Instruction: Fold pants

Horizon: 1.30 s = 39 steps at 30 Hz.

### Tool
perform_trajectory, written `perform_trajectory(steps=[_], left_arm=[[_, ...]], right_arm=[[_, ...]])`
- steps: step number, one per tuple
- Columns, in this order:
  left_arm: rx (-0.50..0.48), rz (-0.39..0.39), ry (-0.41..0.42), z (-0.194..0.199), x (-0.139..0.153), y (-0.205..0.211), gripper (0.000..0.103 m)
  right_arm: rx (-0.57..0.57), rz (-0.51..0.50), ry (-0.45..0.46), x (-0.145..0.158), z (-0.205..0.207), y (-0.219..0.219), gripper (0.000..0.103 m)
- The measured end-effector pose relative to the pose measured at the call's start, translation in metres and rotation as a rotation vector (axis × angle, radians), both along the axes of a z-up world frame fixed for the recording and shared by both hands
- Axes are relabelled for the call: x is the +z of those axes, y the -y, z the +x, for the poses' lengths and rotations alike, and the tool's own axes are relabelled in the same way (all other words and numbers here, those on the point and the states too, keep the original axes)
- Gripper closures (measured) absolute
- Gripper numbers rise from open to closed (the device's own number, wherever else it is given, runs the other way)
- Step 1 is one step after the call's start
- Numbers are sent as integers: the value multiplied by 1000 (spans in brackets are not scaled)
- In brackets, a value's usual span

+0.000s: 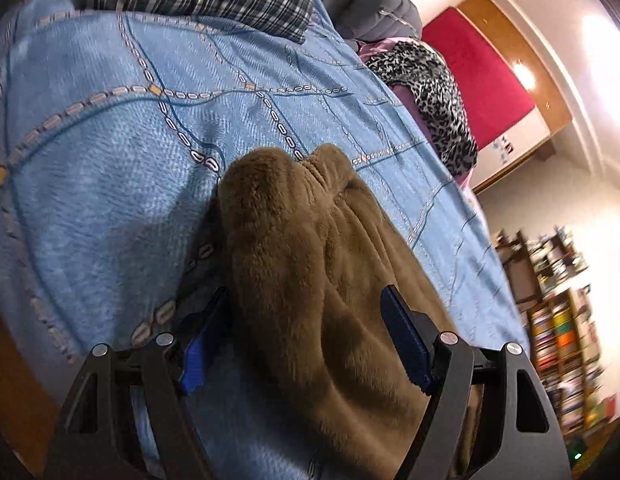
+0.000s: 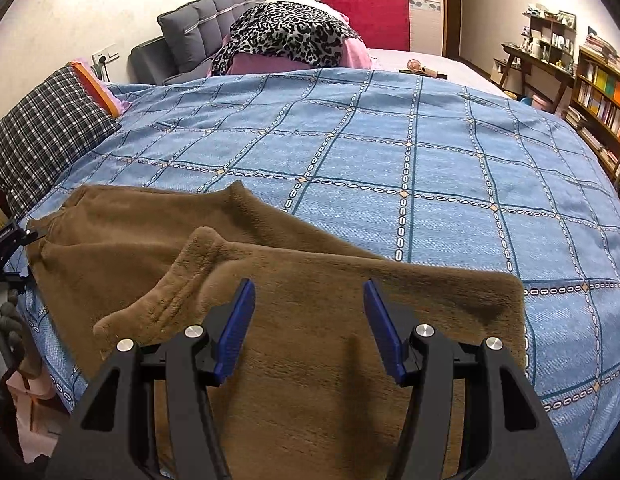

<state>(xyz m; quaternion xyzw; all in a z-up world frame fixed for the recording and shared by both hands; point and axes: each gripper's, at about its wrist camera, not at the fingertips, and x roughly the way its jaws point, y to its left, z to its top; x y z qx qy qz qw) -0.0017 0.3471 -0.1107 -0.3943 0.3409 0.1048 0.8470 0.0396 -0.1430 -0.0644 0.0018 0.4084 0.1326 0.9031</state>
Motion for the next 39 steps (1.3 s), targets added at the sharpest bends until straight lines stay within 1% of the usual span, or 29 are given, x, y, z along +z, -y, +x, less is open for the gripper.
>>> perform_trajectory(steps=[6,11,12,13,15,18,20,23,27,30,39], left_arm=[[-11,-42,52,17,-6,-9,23],[-15,-50,83,28,-6,-14,24],[-17,-44,89,29,-6,-14,33],[-22,-40,89,31,-6,-15,40],[-33,-45,82,35,-11,-16,63],[-24,-79,85,35,-16,-20,73],[-28,-69,92,31,-12,-17,76],[-44,-29,106,28,2,-9,79],[-83,59,149,25,33,12,80],[-115,95,178,24,52,26,80],[-271,213,276,19,116,101,80]], right_arm=[[9,-4,0,-1,2,-6,45],[7,-4,-5,-3,3,-7,45],[6,-4,-5,-3,3,-7,45],[4,-4,-5,-4,3,-7,45],[0,-3,-6,-4,4,-7,45],[-5,0,-7,-4,4,-5,45],[-11,3,-4,-3,5,-4,45],[-26,14,1,-2,5,1,45],[-50,36,3,-1,3,10,45],[-67,55,1,-1,1,18,45],[-119,115,3,-2,-8,44,45]])
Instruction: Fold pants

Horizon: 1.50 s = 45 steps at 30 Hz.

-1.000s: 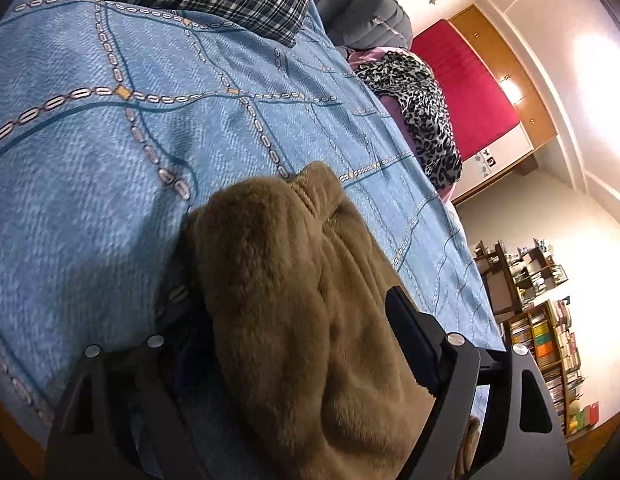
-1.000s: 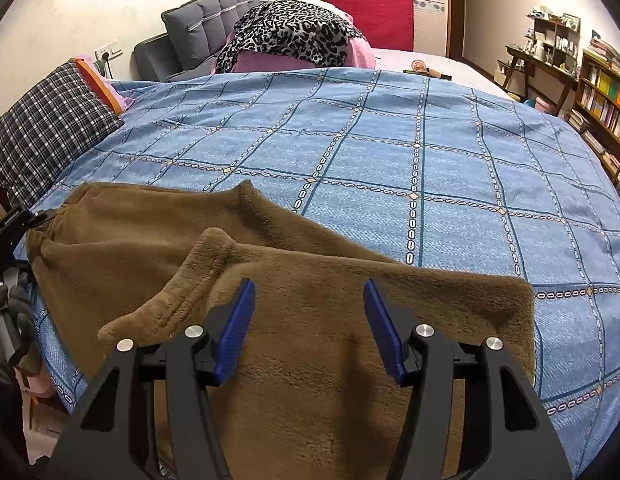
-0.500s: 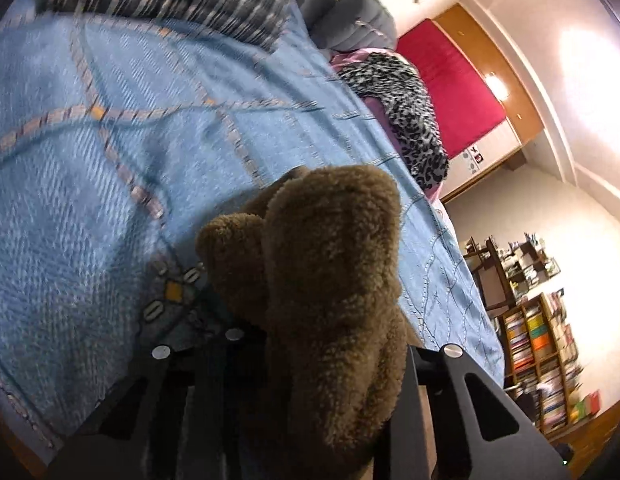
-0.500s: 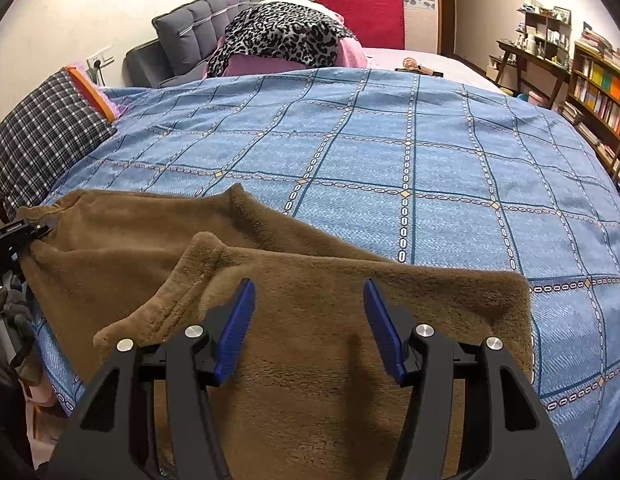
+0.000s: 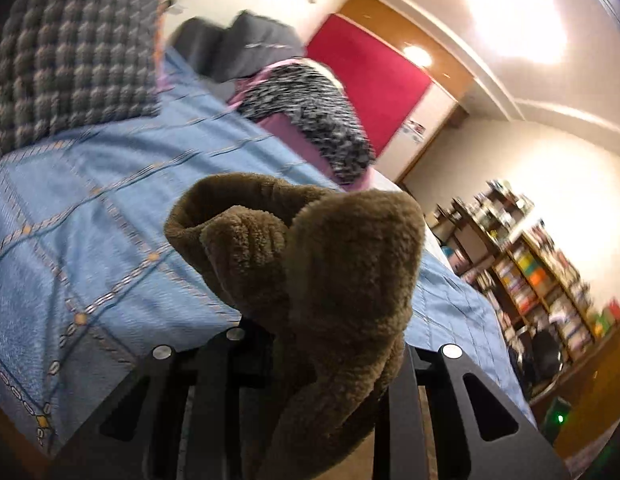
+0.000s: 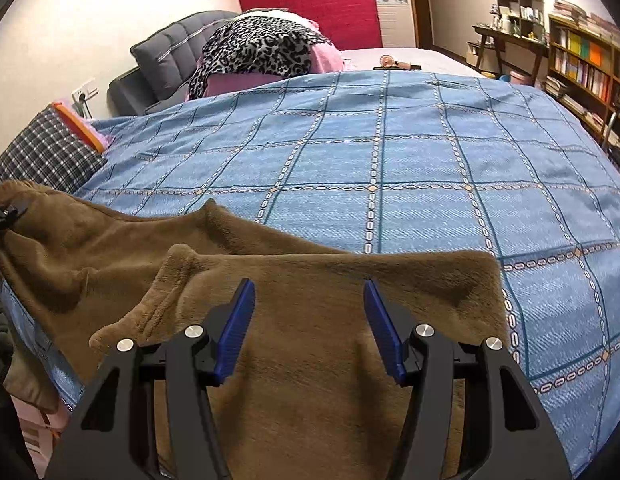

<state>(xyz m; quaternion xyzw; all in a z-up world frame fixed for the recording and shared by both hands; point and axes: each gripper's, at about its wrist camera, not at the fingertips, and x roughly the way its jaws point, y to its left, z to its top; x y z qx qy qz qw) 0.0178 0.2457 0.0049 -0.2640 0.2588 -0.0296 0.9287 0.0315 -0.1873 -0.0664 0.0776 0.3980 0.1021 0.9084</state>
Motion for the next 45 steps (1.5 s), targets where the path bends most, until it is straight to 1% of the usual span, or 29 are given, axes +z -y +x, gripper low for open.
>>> perform_trajectory(steps=[4,6,7,11,17,23,33,36,39,40,41,42,45], left_arm=[[-98,72,41,-4,25,50,80],[-137,98,53,-4,32,71,80],[-172,119,60,-5,36,88,80],[-267,168,70,-5,44,134,80],[-397,196,62,-4,45,196,80],[-522,232,56,-4,39,257,80],[-695,330,7,-1,8,354,80],[-730,363,-12,1,-5,375,80],[-758,388,-35,1,-18,387,79],[-770,397,-51,2,-25,392,78],[-778,402,-68,2,-30,397,73],[-792,395,-87,2,-35,401,63],[-824,379,-128,2,-47,407,48]], right_arm=[[-21,37,-7,-3,-4,11,45],[-34,51,-6,-4,-8,19,45],[-41,58,-5,-5,-9,23,45],[-76,89,0,-6,-16,40,45],[-131,139,-6,-9,-26,68,45],[-182,181,-10,-14,-35,97,45],[-229,214,-6,-19,-43,124,45],[-242,222,-11,-23,-45,130,45],[-252,227,-15,-26,-47,135,45],[-255,229,-17,-28,-47,137,45],[-258,230,-18,-28,-47,138,45],[-261,231,-19,-29,-47,140,45],[-269,234,-20,-30,-48,144,45]])
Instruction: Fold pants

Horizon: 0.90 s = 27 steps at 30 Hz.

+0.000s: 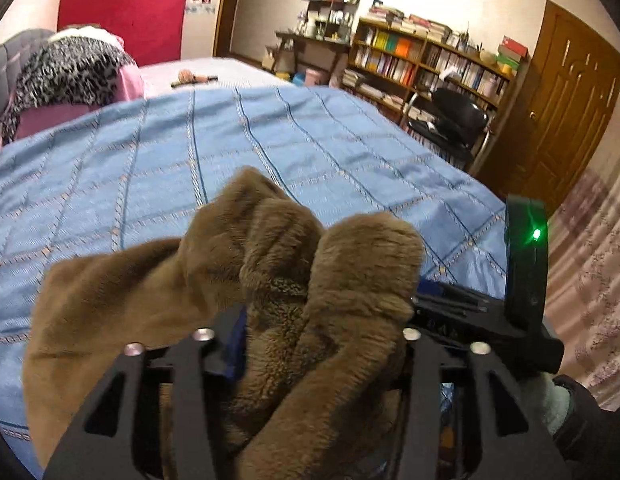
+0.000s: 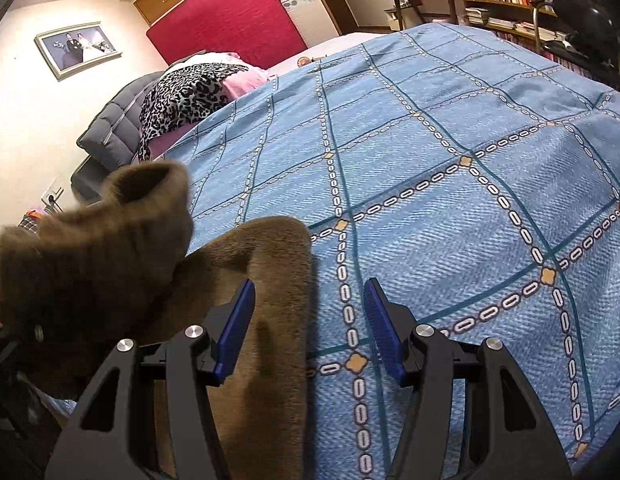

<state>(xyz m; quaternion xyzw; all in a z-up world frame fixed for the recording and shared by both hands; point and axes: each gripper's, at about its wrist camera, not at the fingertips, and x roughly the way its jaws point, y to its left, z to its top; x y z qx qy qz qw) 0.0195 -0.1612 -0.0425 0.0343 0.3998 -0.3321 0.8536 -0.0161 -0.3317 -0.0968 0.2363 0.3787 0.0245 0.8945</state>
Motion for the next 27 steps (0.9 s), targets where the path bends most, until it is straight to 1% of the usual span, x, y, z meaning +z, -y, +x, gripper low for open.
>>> perform_trajectory(steps=[3,5,8,11,13,14,17,19,20,21,23,25,27], left_arm=[[-29,-8,-39,-2,-8,-1,47],[-38,-26,-57,-5,-9,-11,45],[-53,-62,-72,-10,-3,-25,33],[-69,-88,-70,-16,6,-34,33],[-68,-95,-53,-19,11,-38,33],[-63,-96,-47,-19,12,-41,33],[-47,-108,-45,-15,14,-50,33],[-33,-93,-32,-14,14,-54,39],[-33,-82,-27,-14,13,-56,47],[-38,-76,-25,-15,12,-56,48],[-61,-68,-19,-19,11,-54,48],[-91,-48,-10,-23,9,-50,48],[-126,-7,7,-28,4,-43,48]], right_arm=[[-2,0,2,0,-1,3,45],[-3,3,4,1,-2,5,45],[2,8,6,3,-3,6,45],[20,19,11,6,-4,5,45],[54,45,22,10,-6,2,45],[73,63,28,12,-8,2,45],[158,161,48,20,-14,-3,45],[196,193,55,24,-19,-6,45],[216,204,59,27,-21,-8,45],[239,212,61,28,-23,-11,45],[288,215,52,30,-26,-17,42],[334,188,32,30,-30,-26,42],[365,159,7,28,-33,-33,42]])
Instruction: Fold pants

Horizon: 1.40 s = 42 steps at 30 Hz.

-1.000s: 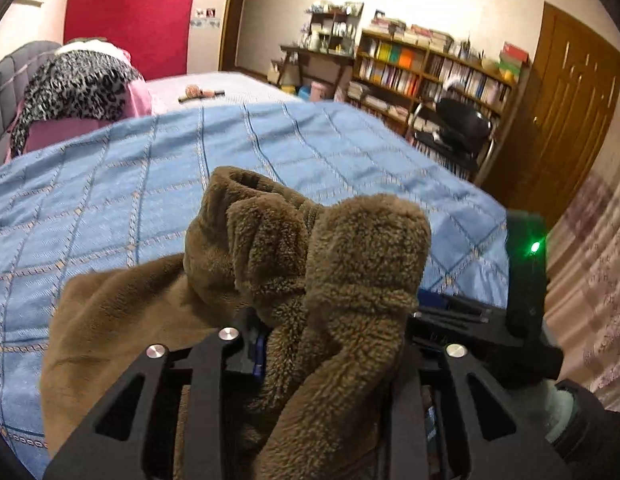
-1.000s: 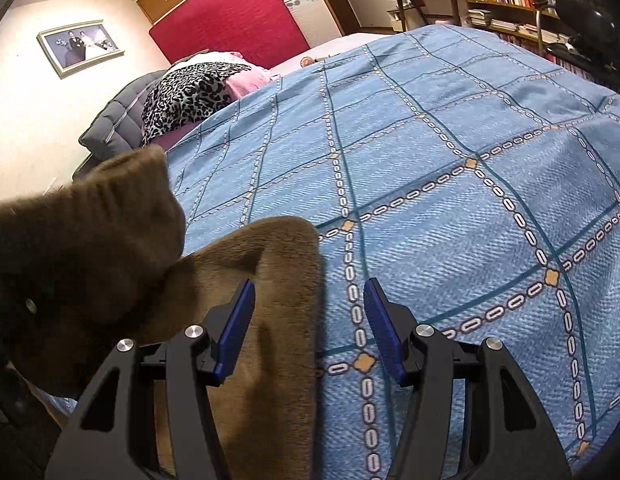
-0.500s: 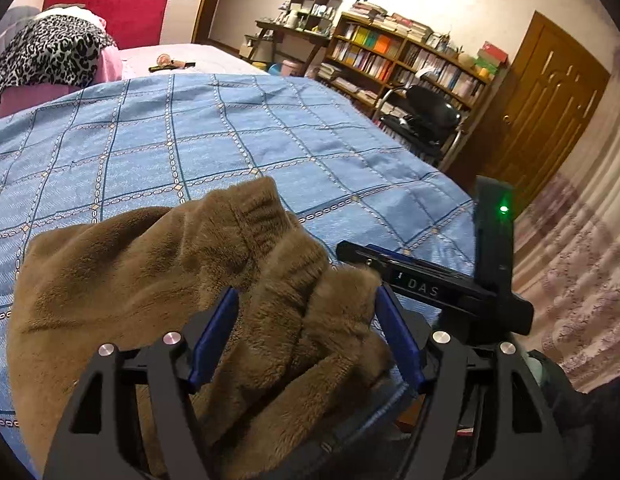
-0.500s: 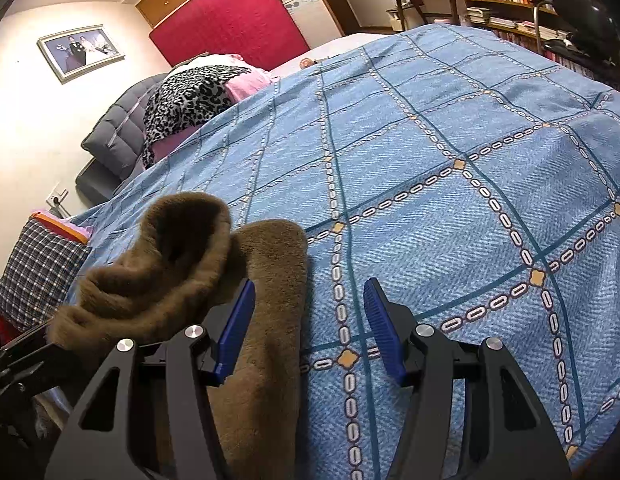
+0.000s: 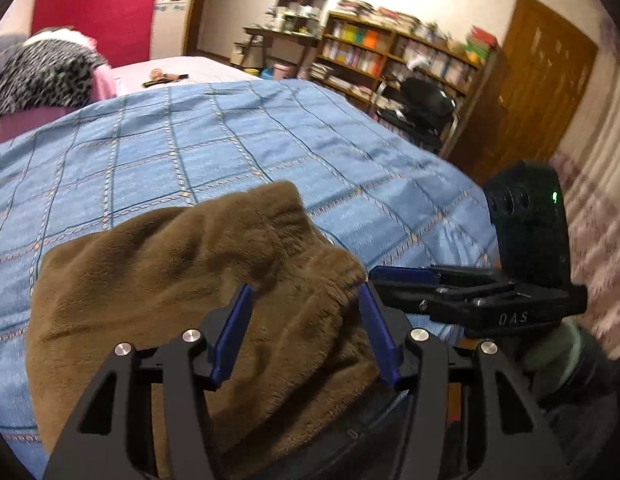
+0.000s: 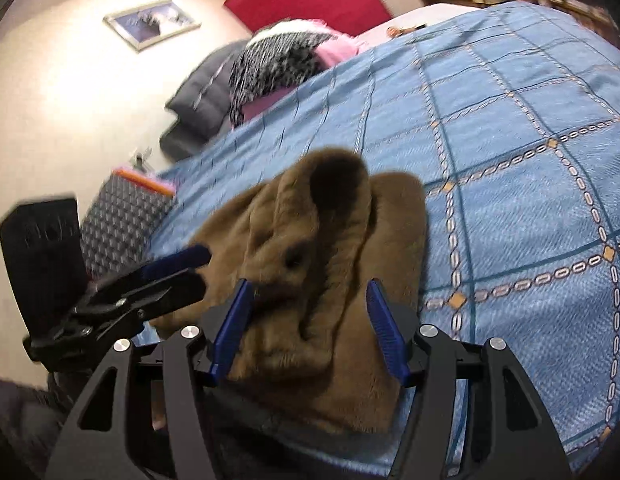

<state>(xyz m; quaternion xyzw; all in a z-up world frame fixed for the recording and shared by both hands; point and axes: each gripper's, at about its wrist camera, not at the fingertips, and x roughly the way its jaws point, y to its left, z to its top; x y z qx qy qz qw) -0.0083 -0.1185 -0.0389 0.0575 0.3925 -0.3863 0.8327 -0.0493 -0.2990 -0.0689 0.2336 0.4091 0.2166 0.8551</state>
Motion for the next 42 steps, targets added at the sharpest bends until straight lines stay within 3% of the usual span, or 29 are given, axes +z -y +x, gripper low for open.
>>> perform_trajectory(steps=[2,5,9,11,16,21,25,29,31,35,42], left_arm=[[-18,49,20,-3,-7,7,48],[-47,120,30,-5,-23,16,71],[-62,126,41,-8,-27,20,86],[-49,108,39,-6,-24,17,90],[-31,47,33,-5,-12,10,93],[-75,-8,94,-20,16,13,93],[-191,-35,104,-34,19,26,93],[-267,47,69,-42,-7,46,93],[-260,40,47,-39,-10,44,93],[-204,-4,50,-32,1,30,93],[-106,-59,46,-21,15,0,92]], right_arm=[[19,-26,-26,-6,-1,-4,42],[17,-11,-49,-15,-1,-8,42],[3,-7,-59,-21,1,-11,42],[16,-31,-47,-19,0,-16,54],[24,-58,-19,-11,0,-17,76],[-16,-24,34,12,-6,-2,82],[-34,-41,25,14,-7,5,92],[-72,-5,-43,-3,-8,20,91],[-103,69,-71,-9,-7,30,88],[-160,175,-64,-9,3,41,52],[-114,173,-5,12,26,19,52]])
